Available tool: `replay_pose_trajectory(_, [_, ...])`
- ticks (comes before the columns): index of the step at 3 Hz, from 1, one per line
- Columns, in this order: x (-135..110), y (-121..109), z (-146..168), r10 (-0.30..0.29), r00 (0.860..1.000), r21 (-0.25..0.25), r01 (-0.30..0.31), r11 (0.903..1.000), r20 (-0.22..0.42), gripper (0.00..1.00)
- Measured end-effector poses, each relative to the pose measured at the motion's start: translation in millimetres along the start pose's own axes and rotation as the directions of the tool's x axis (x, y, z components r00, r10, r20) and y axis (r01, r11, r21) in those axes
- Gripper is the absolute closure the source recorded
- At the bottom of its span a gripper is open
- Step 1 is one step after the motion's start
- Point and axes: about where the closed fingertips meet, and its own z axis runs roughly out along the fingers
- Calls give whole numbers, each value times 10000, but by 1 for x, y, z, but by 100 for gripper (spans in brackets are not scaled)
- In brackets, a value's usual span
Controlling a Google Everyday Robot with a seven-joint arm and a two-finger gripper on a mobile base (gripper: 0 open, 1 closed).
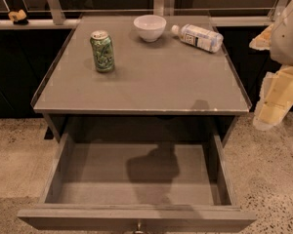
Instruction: Place blue plastic bottle into top drawer
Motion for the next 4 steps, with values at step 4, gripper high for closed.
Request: replay_pose_trajectory(4, [-48, -136, 30, -158, 9976, 25, 157, 9999, 679, 0])
